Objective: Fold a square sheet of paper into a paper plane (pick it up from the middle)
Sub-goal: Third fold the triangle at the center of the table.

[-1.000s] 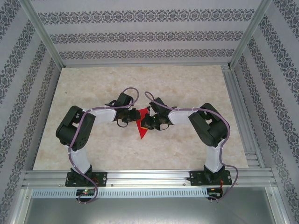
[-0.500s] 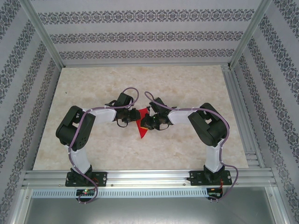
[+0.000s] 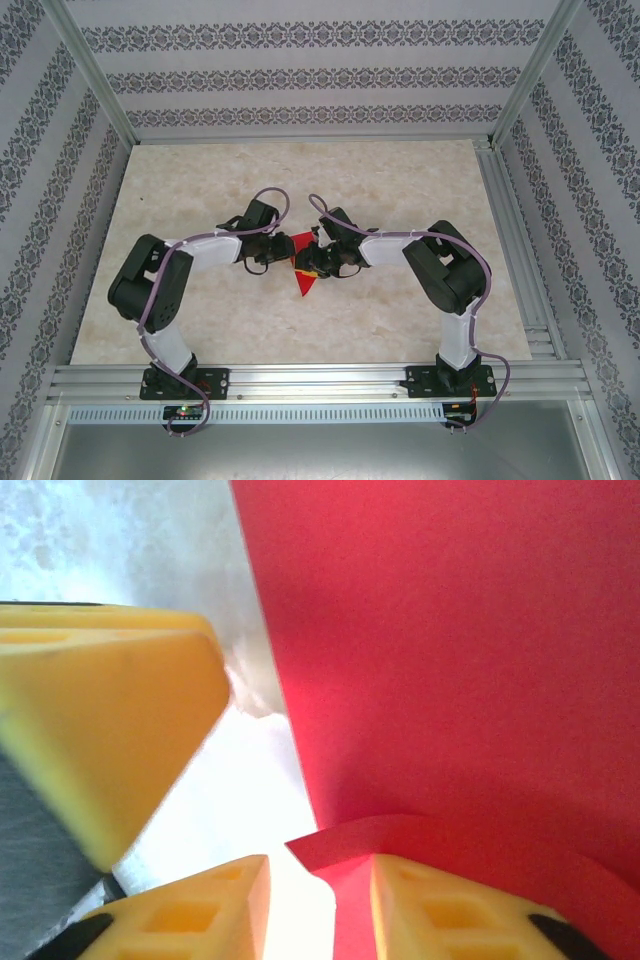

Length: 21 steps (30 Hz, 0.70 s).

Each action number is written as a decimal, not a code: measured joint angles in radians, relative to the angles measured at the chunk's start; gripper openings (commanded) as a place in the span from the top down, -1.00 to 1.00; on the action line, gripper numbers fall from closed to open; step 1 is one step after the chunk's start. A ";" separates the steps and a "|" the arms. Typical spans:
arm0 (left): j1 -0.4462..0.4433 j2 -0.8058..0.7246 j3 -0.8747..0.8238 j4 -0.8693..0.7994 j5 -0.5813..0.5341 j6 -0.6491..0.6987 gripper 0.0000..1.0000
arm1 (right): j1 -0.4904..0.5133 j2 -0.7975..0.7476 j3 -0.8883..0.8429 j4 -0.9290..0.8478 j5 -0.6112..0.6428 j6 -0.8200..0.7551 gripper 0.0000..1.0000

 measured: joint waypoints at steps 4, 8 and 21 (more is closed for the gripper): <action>0.021 -0.061 -0.021 -0.010 -0.008 -0.003 0.43 | 0.000 0.000 0.000 0.003 -0.002 0.000 0.36; 0.021 -0.081 -0.035 -0.015 -0.003 -0.003 0.46 | 0.000 0.002 -0.002 0.000 0.015 -0.004 0.61; -0.008 -0.072 -0.055 -0.011 0.083 -0.003 0.68 | 0.000 0.003 -0.008 -0.015 0.042 -0.008 1.00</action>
